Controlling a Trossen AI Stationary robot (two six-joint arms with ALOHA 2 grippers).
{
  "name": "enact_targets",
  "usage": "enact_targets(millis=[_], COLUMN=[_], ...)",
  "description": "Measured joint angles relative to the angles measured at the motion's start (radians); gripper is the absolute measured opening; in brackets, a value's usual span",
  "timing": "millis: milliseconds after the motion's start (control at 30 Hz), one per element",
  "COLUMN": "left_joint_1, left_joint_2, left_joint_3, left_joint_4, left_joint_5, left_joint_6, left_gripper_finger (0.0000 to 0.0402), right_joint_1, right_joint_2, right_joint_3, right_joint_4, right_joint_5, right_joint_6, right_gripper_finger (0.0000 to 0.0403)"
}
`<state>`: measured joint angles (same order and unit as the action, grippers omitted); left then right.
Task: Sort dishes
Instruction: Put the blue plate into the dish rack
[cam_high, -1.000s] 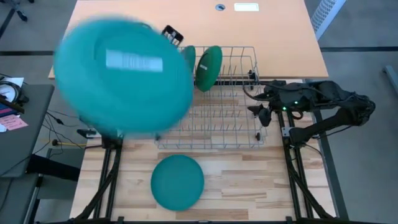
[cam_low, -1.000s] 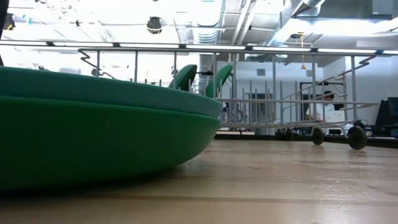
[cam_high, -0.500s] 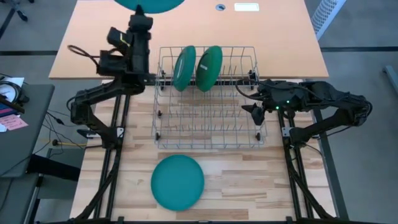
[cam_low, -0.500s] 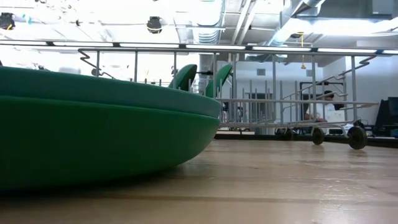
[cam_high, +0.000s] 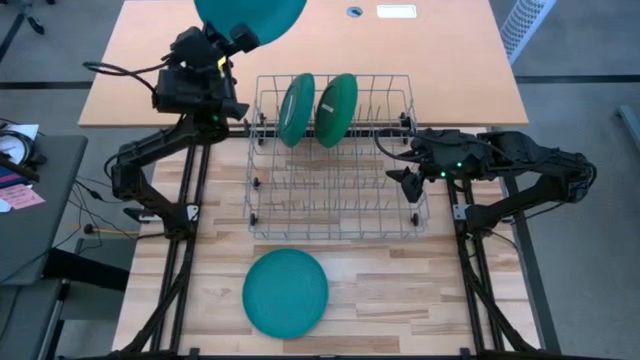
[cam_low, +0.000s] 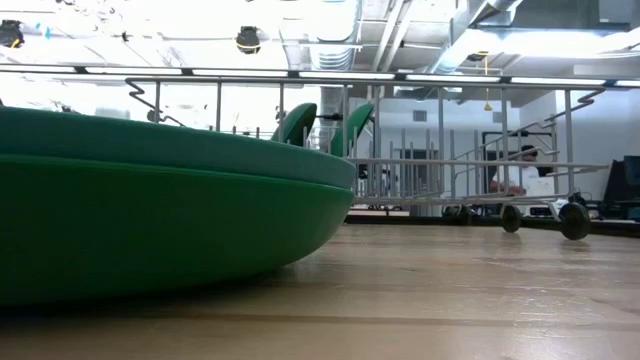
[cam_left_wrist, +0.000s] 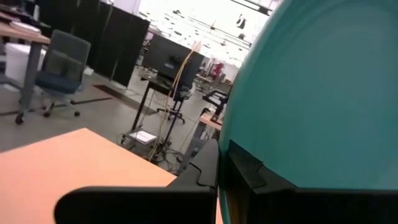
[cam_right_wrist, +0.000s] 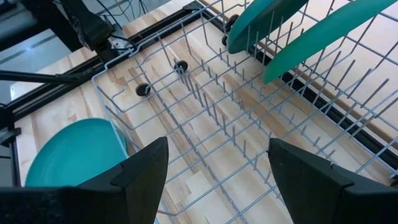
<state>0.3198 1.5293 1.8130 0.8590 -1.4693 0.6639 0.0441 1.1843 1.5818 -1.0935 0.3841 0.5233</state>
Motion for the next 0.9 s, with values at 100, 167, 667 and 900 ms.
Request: enact_targets(millis=[100,167,667,900], left_joint_1=[-0.017,-0.036,-0.199,-0.296], left_joint_2=[-0.008,-0.016,-0.086,-0.113], left_joint_3=[0.0,0.0,0.0,0.0], left_joint_4=[-0.007,-0.012,-0.136,-0.138], left_joint_5=[-0.002,-0.016,-0.103,-0.103], left_joint_6=[0.036,0.081,0.21,0.186], left_gripper_finger=[0.0,0.0,0.0,0.0], right_joint_1=[0.0,0.0,0.0,-0.001], right_joint_2=[0.0,0.0,0.0,-0.021], right_joint_3=[0.0,0.0,0.0,0.017], right_joint_4=[0.0,0.0,-0.002,-0.113], right_joint_5=[-0.001,-0.001,-0.059,-0.127], right_joint_6=[0.0,0.0,-0.043,-0.062], right_gripper_finger=[0.0282,0.0282,0.0282,0.0282])
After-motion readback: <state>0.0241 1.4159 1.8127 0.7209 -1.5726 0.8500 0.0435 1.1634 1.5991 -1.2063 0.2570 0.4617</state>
